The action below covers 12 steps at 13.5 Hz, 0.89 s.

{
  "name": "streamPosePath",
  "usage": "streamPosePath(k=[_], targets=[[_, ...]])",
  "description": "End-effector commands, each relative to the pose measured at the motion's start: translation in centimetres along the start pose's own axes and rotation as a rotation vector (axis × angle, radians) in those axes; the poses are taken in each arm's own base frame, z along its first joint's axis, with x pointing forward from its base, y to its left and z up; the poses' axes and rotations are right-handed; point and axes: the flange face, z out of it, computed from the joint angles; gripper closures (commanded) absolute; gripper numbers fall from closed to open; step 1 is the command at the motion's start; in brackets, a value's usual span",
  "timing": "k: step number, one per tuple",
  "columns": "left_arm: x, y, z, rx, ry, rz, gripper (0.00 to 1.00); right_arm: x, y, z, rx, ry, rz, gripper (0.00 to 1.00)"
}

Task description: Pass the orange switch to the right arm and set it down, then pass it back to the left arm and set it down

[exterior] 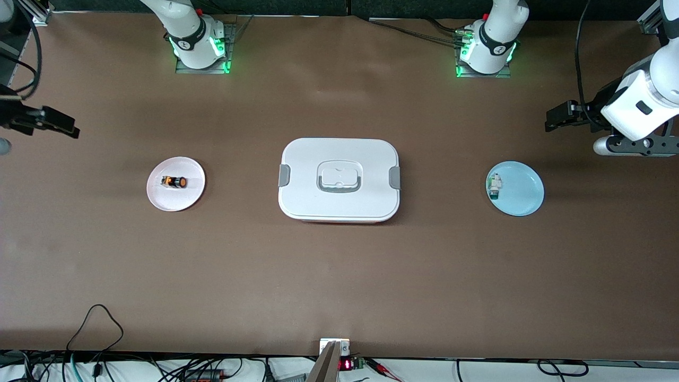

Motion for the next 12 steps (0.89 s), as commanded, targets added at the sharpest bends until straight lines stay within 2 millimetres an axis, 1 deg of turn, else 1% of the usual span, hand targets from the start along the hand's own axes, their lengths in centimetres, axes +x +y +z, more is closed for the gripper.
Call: streamPosePath(k=[1,4,6,8,10,12], targets=[[-0.6,0.0,-0.4,0.013,0.0,-0.002,0.0,1.5,-0.5,2.0,0.003,-0.047,0.003,0.0],[-0.6,0.1,-0.4,0.011,0.0,-0.001,0.0,2.7,-0.6,4.0,0.004,-0.073,0.004,0.0],[-0.5,0.1,-0.4,0.011,-0.002,0.001,0.0,3.0,-0.6,4.7,0.007,-0.085,0.004,0.0],[-0.6,0.1,-0.4,0.011,0.0,0.001,0.0,3.2,-0.9,5.0,0.067,-0.087,0.012,0.0],[-0.6,0.0,-0.4,0.01,-0.004,0.009,0.0,3.5,-0.7,5.7,0.072,-0.096,0.016,0.0],[-0.6,0.0,-0.4,0.01,-0.002,0.006,0.0,3.5,-0.9,5.7,0.06,-0.098,0.014,0.0]])
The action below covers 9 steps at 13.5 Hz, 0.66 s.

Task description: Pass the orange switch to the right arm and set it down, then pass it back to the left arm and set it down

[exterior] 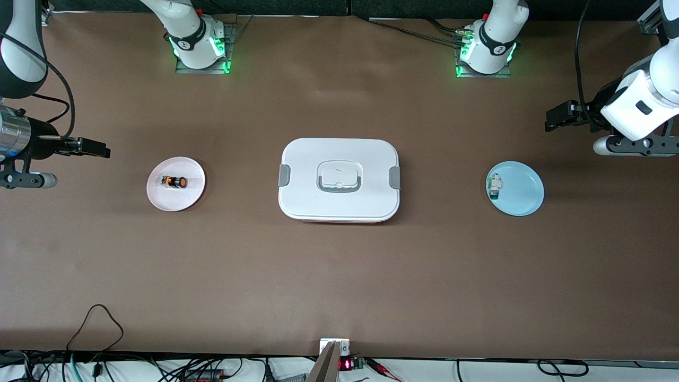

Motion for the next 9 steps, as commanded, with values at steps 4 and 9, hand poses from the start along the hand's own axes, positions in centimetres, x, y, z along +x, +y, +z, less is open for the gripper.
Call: streamPosePath(k=[4,9], targets=[[-0.6,0.0,-0.4,0.01,-0.002,0.007,0.0,1.7,-0.6,2.0,0.011,-0.029,0.002,0.0],[-0.6,0.0,-0.4,0.01,-0.002,0.011,0.0,4.9,-0.4,6.2,0.01,-0.027,0.008,0.0]])
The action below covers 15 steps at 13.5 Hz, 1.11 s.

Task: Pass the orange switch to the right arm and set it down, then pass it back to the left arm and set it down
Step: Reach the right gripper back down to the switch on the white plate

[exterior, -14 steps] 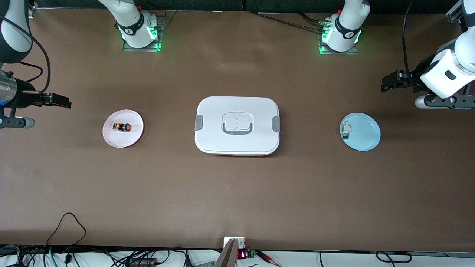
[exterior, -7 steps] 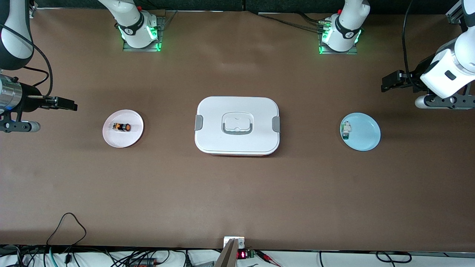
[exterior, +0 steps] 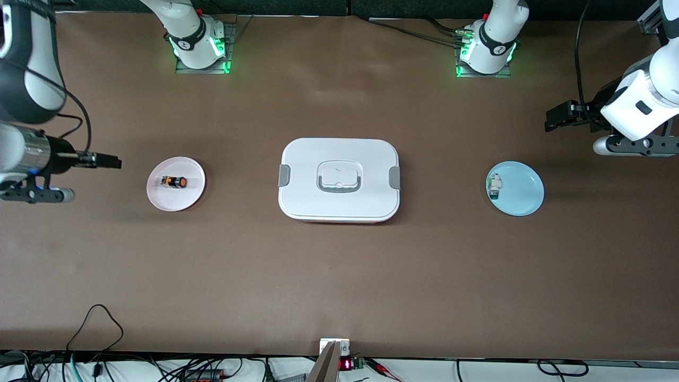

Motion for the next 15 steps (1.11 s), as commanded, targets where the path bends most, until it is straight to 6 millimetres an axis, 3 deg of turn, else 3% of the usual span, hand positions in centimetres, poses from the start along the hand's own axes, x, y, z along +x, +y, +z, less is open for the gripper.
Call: streamPosePath(k=[1,3,5,7,11,15], targets=[[-0.6,-0.1,-0.4,0.01,-0.002,0.01,0.0,1.8,-0.3,1.7,0.016,0.007,0.008,0.0],[-0.6,-0.1,-0.4,0.01,-0.002,0.01,0.0,2.7,-0.6,4.4,0.014,0.009,0.003,0.0],[-0.5,0.0,-0.4,0.008,-0.001,0.005,0.0,2.8,-1.5,8.4,0.016,0.061,-0.001,0.0],[-0.6,0.0,-0.4,0.01,-0.002,0.0,0.0,2.0,-1.7,11.6,0.016,0.119,0.001,0.0],[-0.6,0.1,-0.5,0.008,-0.001,0.001,0.0,1.0,-2.3,16.1,0.019,0.154,-0.004,0.0],[-0.6,0.1,-0.5,0.007,-0.001,0.01,0.0,-0.4,-1.6,21.6,0.017,0.184,0.009,0.0]])
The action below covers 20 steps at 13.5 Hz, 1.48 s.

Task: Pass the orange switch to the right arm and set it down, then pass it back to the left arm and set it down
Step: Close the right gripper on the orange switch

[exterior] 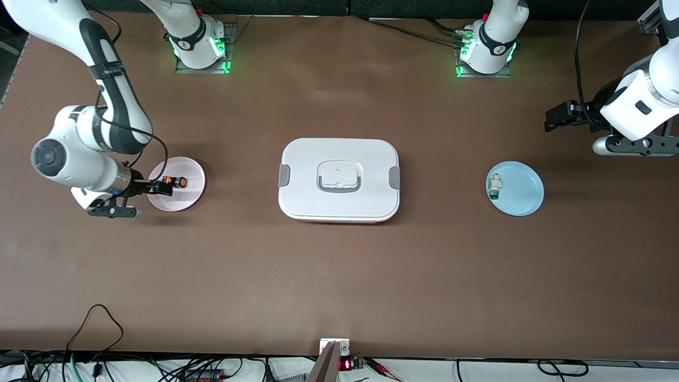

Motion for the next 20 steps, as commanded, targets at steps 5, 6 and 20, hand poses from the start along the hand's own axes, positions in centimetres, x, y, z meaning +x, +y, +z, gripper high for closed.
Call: streamPosePath(k=[5,6,20], targets=[[-0.6,0.1,-0.5,0.008,-0.001,0.009,0.0,-2.8,-0.4,3.8,0.013,-0.002,0.012,0.0],[-0.6,0.1,-0.6,0.007,0.001,0.008,0.0,-2.9,-0.5,4.3,0.012,-0.011,0.009,0.0],[-0.6,0.3,-0.8,0.007,0.005,0.008,0.0,-3.4,0.0,7.6,0.013,-0.071,-0.024,0.31]])
